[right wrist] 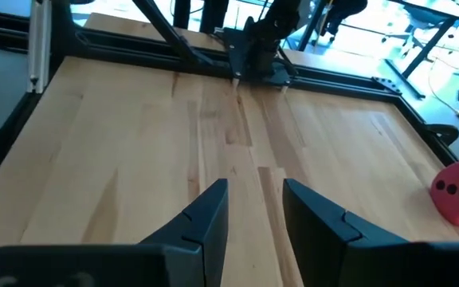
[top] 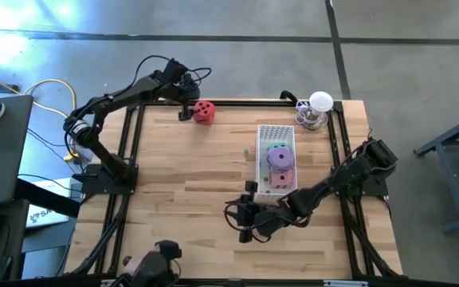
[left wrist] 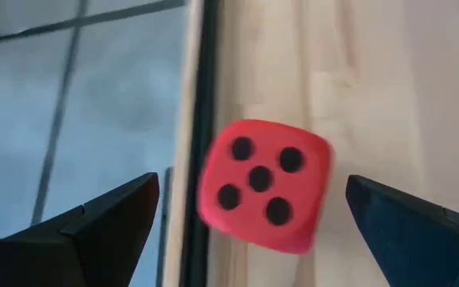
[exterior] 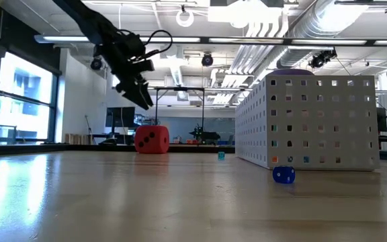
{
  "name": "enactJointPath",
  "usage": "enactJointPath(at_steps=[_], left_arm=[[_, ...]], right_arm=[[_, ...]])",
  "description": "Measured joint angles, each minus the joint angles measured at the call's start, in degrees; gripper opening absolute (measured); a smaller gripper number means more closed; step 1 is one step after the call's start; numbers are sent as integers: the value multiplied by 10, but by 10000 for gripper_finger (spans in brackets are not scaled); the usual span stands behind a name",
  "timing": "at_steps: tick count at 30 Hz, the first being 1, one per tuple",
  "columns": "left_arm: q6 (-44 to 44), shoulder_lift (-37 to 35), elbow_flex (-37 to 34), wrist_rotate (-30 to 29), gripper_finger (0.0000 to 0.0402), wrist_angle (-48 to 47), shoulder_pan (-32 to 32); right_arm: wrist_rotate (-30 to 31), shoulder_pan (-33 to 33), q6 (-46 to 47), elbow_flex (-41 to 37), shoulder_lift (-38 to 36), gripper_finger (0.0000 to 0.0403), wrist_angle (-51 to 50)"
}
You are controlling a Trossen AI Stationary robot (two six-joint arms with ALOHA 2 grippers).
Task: Pick & Place Dice
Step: Put the red die into the white bin
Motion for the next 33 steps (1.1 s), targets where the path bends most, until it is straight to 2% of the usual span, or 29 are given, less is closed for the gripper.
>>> enactJointPath(at_steps=[4, 12, 19, 33], left_arm=[[52, 21, 7, 35, 395, -15, 2], [57, 77, 9, 52, 395, -5, 23], [61, 82, 9, 78, 395, 17, 26], [39, 86, 9, 85, 395, 29, 29]], right_arm=[[-3, -8, 0, 0, 0, 112, -1], [-39, -13, 0, 0, 0, 112, -7], [-39, -14, 0, 0, 0, 112, -22], [-53, -21, 0, 0, 0, 112, -29]])
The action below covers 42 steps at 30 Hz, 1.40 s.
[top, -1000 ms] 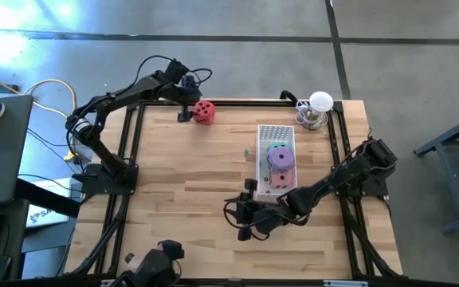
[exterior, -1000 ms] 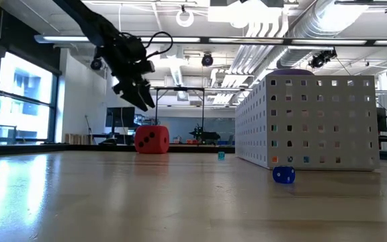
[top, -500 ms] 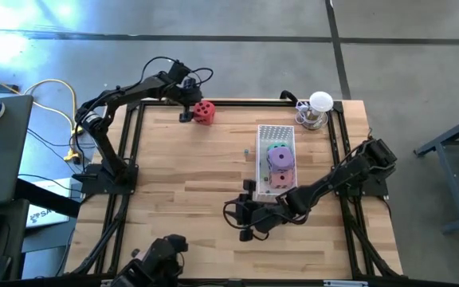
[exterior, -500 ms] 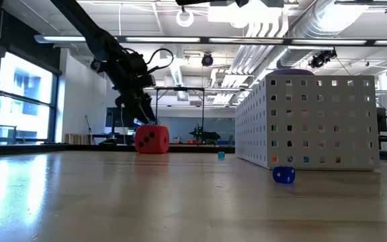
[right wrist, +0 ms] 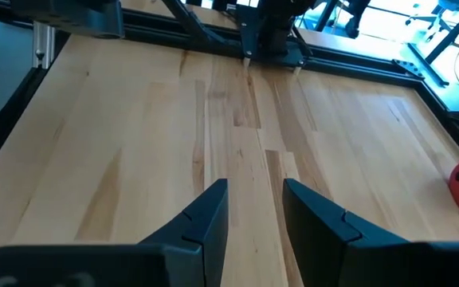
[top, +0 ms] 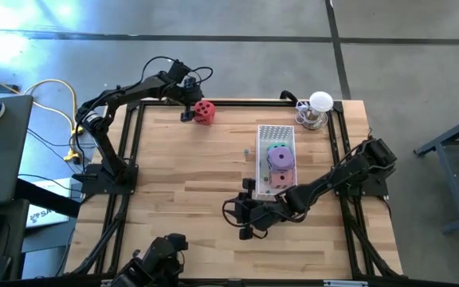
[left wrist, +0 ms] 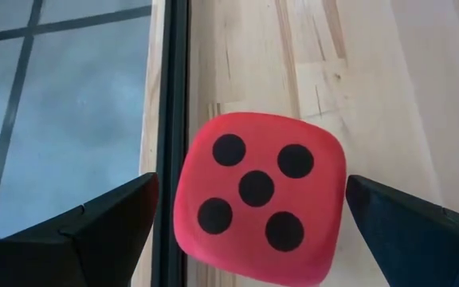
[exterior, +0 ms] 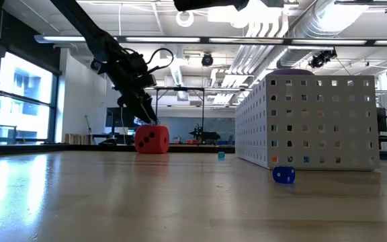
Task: Pick & Place Dice
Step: Put the red die into the white bin
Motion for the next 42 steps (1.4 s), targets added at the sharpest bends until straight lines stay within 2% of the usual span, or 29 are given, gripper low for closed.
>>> enactJointPath(at_steps=[13, 25, 30, 38, 42], left_arm=[[-24, 46, 2, -3, 395, 25, 0], [-83, 55, 2, -1, 395, 39, 0], [-135, 72, 2, 28, 395, 46, 1], [-141, 106, 2, 34, 395, 44, 0], [-176, 128, 2, 41, 395, 52, 6]], right_arm=[[-4, 0, 4, 0, 0, 112, -5], [-7, 0, 4, 0, 0, 112, -20], [-8, 0, 8, 0, 0, 112, -22], [-20, 1, 20, 0, 0, 112, -29], [-20, 1, 20, 0, 0, 112, -27]])
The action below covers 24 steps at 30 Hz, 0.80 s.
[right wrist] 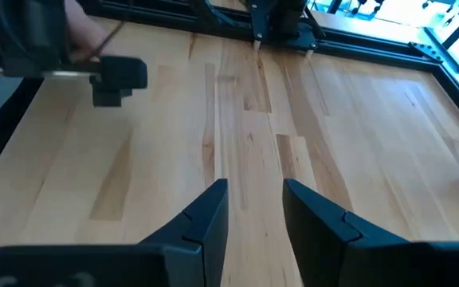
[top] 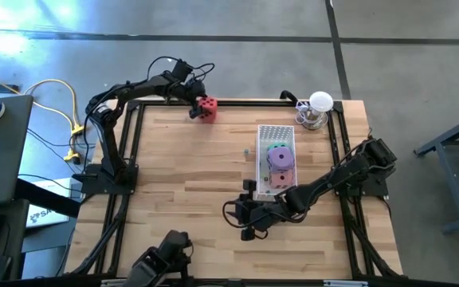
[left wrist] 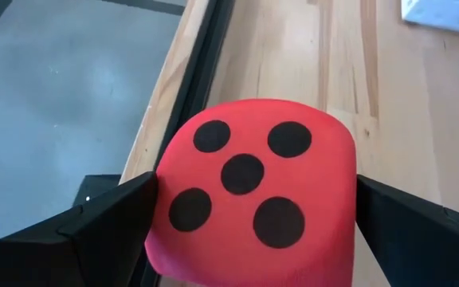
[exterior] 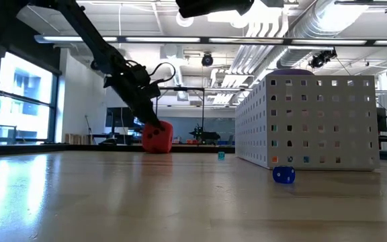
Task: Pick & Place Dice
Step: Put the red die into the white bin
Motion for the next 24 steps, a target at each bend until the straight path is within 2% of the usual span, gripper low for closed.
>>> enactJointPath(at_steps=[9, 20, 24], left_arm=[[-35, 10, 0, 10, 395, 4, 1], [-38, 11, 0, 16, 395, 5, 2], [-39, 12, 0, 21, 374, 5, 3]], right_arm=[[1, 0, 0, 0, 0, 112, 1], [2, 0, 0, 0, 0, 112, 1], [2, 0, 1, 0, 0, 112, 1]])
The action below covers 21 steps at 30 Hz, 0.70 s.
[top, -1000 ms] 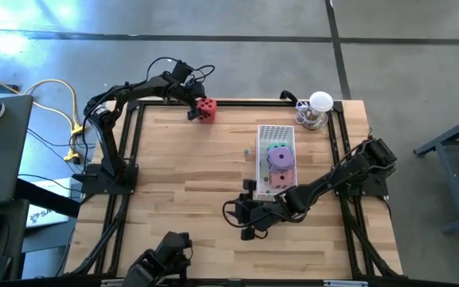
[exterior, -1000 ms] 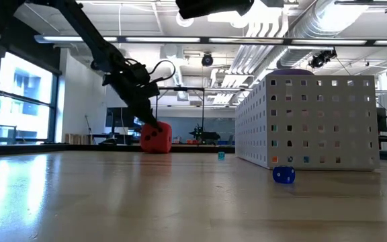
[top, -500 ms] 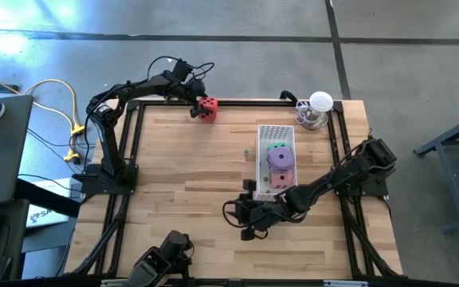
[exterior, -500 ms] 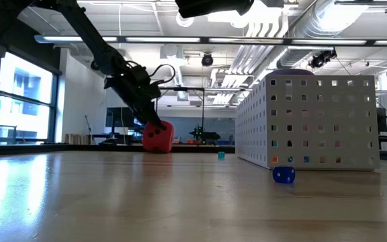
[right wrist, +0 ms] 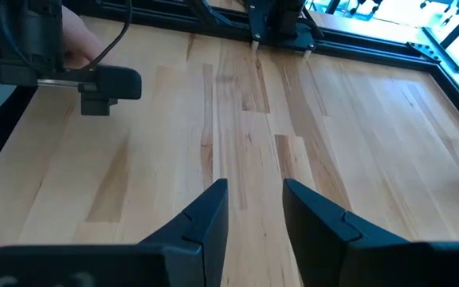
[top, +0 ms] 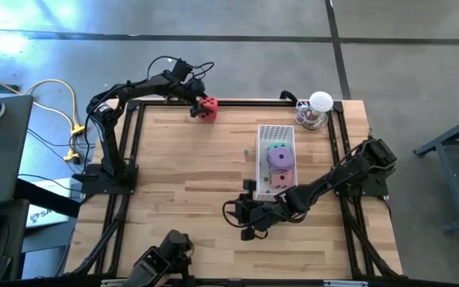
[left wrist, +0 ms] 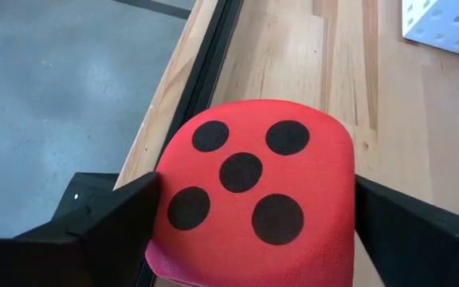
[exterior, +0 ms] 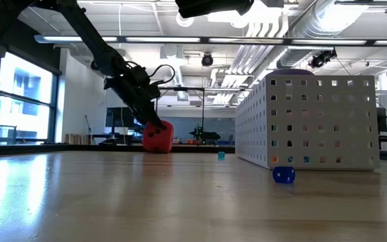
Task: Pick & Place Dice
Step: Put the red die into the white bin
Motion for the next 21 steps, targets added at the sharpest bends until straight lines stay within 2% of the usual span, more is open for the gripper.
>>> enactJointPath(at_steps=[7, 11, 13, 18, 21], left_arm=[[-9, 0, 0, 0, 283, -5, 1], [0, 0, 0, 10, 279, -11, 0], [3, 0, 0, 33, 279, -17, -1], [13, -4, -3, 144, 278, -72, -16], [34, -21, -4, 191, 260, -93, -26]], right_arm=[[0, 0, 5, 0, 0, 112, 0], [0, 0, 12, 0, 0, 112, 0], [0, 0, 13, 0, 0, 112, 0], [-3, 1, 29, 0, 0, 112, 0], [-3, 1, 36, 0, 0, 112, 1]])
